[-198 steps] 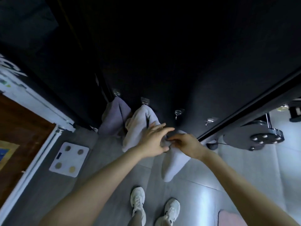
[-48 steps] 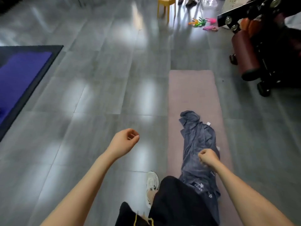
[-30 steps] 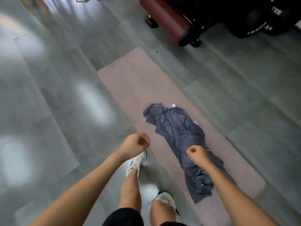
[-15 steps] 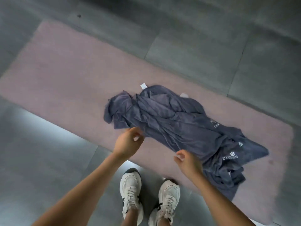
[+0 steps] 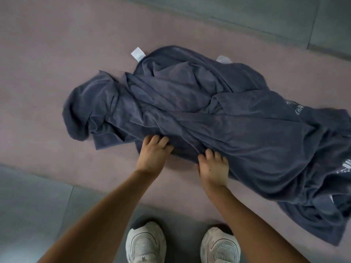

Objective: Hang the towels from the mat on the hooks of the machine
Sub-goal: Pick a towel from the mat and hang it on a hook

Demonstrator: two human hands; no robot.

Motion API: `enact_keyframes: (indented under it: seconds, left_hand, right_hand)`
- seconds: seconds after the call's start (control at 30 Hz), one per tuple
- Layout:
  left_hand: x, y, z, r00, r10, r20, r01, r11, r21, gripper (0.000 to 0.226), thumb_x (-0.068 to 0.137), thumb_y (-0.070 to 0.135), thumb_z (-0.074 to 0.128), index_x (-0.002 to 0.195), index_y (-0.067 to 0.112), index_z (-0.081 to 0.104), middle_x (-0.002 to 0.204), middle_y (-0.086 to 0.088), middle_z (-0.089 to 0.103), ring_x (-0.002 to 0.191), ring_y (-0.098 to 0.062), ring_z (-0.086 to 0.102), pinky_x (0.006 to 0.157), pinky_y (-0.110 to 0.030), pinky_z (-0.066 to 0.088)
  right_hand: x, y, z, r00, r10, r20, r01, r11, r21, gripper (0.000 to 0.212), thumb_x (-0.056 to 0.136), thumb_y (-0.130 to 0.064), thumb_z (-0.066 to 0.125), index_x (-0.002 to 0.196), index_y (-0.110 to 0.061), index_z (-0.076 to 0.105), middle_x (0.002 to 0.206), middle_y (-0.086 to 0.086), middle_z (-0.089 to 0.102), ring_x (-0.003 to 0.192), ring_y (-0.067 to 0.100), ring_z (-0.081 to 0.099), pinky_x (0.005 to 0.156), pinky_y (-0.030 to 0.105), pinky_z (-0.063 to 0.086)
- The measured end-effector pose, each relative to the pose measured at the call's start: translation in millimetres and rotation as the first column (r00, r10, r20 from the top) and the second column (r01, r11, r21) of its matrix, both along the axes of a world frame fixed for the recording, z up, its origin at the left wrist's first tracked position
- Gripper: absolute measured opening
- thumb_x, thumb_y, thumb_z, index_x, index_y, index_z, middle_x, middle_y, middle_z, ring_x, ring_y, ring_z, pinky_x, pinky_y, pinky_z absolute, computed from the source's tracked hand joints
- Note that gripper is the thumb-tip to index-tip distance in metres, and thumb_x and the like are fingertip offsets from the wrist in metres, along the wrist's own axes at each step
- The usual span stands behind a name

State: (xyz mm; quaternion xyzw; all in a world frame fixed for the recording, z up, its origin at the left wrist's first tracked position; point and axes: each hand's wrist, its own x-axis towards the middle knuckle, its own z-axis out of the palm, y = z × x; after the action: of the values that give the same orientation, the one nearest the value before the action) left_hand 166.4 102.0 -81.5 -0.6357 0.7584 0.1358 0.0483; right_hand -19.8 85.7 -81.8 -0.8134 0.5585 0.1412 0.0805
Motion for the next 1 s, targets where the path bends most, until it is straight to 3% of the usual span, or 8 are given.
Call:
enact_keyframes:
  seconds: [0.1, 0.17, 0.27, 0.37, 0.5, 0.67, 0.9, 1.0]
  left_hand:
    - [-0.4, -7.7, -1.6, 0.997, -0.065, 0.039, 0.065, 0.998, 0.008, 0.023, 0.07, 0.021, 0.048, 0.064, 0.023, 0.069, 0.076, -0.001, 0.062, 0.067, -0.025, 0.058, 0.081, -0.039, 0.036]
    - [-0.3, -10.7, 7.7, 0.998, -0.049, 0.046, 0.049, 0.999, -0.005, 0.019, 0.07, 0.018, 0.053, 0.063, 0.023, 0.069, 0.072, 0.0, 0.062, 0.065, -0.024, 0.058, 0.081, -0.038, 0.039]
    - [-2.6, -9.7, 34.7, 0.992, 0.088, -0.095, -0.08, 0.993, 0.084, 0.02, 0.062, 0.005, 0.078, 0.074, 0.018, 0.067, 0.071, 0.0, 0.064, 0.065, -0.023, 0.062, 0.074, -0.032, 0.051]
    - [-7.0, -7.3, 91.0, 0.949, 0.192, -0.25, -0.158, 0.976, 0.148, 0.011, 0.076, 0.005, 0.066, 0.084, 0.012, 0.061, 0.074, -0.005, 0.063, 0.063, -0.028, 0.061, 0.059, -0.032, 0.049]
    - [-10.5, -18.2, 203.8, 0.886, 0.254, -0.387, -0.188, 0.961, 0.201, 0.021, 0.087, 0.021, 0.044, 0.088, 0.012, 0.063, 0.081, -0.006, 0.067, 0.073, -0.027, 0.061, 0.063, -0.028, 0.045]
    - [-12.8, -50.4, 357.5, 0.813, 0.258, -0.522, -0.182, 0.964, 0.193, 0.013, 0.084, 0.014, 0.055, 0.085, 0.011, 0.068, 0.085, 0.002, 0.069, 0.085, -0.009, 0.053, 0.067, -0.008, 0.032]
    - [-34.3, -90.4, 570.3, 0.78, 0.291, -0.554, -0.193, 0.954, 0.229, 0.014, 0.089, 0.019, 0.052, 0.083, 0.016, 0.064, 0.08, 0.006, 0.064, 0.076, -0.006, 0.054, 0.071, -0.022, 0.039]
    - [-40.3, -101.2, 652.0, 0.76, 0.295, -0.579, -0.173, 0.951, 0.258, 0.022, 0.091, 0.015, 0.054, 0.073, 0.027, 0.057, 0.074, 0.01, 0.061, 0.075, -0.009, 0.054, 0.073, -0.025, 0.04]
  right_hand:
    - [2.9, -5.5, 0.3, 0.996, 0.09, 0.022, -0.088, 0.993, -0.073, 0.027, 0.045, -0.004, 0.082, 0.049, -0.015, 0.057, 0.059, 0.004, 0.05, 0.053, 0.025, 0.049, 0.053, 0.03, 0.042]
    - [-1.7, -3.6, 4.1, 0.994, 0.082, 0.068, -0.077, 0.994, -0.072, 0.024, 0.05, -0.004, 0.08, 0.051, -0.014, 0.059, 0.061, 0.004, 0.052, 0.055, 0.025, 0.051, 0.053, 0.032, 0.042]
    - [-13.0, -1.0, 23.2, 0.974, -0.043, 0.223, 0.049, 0.999, -0.019, 0.017, 0.062, -0.007, 0.077, 0.067, -0.011, 0.061, 0.069, 0.006, 0.056, 0.061, 0.026, 0.054, 0.057, 0.036, 0.047]
    - [-19.9, 3.0, 74.7, 0.895, -0.145, 0.422, 0.167, 0.986, -0.014, 0.012, 0.074, -0.002, 0.066, 0.08, -0.007, 0.057, 0.067, 0.008, 0.058, 0.057, 0.027, 0.056, 0.057, 0.034, 0.049]
    - [-30.3, -4.2, 185.3, 0.788, -0.235, 0.569, 0.222, 0.971, 0.094, 0.012, 0.088, -0.025, 0.041, 0.089, -0.014, 0.046, 0.066, 0.005, 0.062, 0.055, 0.024, 0.059, 0.051, 0.026, 0.041]
    - [-56.1, -37.6, 338.9, 0.773, -0.179, 0.609, 0.151, 0.984, 0.098, 0.04, 0.077, -0.054, 0.054, 0.087, -0.016, 0.06, 0.073, -0.008, 0.065, 0.064, 0.008, 0.06, 0.052, 0.02, 0.044]
    - [-87.1, -67.2, 529.0, 0.741, -0.067, 0.669, 0.096, 0.995, -0.006, 0.046, 0.077, -0.061, 0.053, 0.093, -0.019, 0.063, 0.085, -0.005, 0.068, 0.078, 0.012, 0.062, 0.069, 0.012, 0.037]
    - [-95.2, -66.1, 603.1, 0.676, -0.047, 0.735, 0.085, 0.996, -0.014, 0.054, 0.072, -0.064, 0.058, 0.102, -0.02, 0.062, 0.095, -0.006, 0.067, 0.09, 0.014, 0.062, 0.077, 0.022, 0.046]
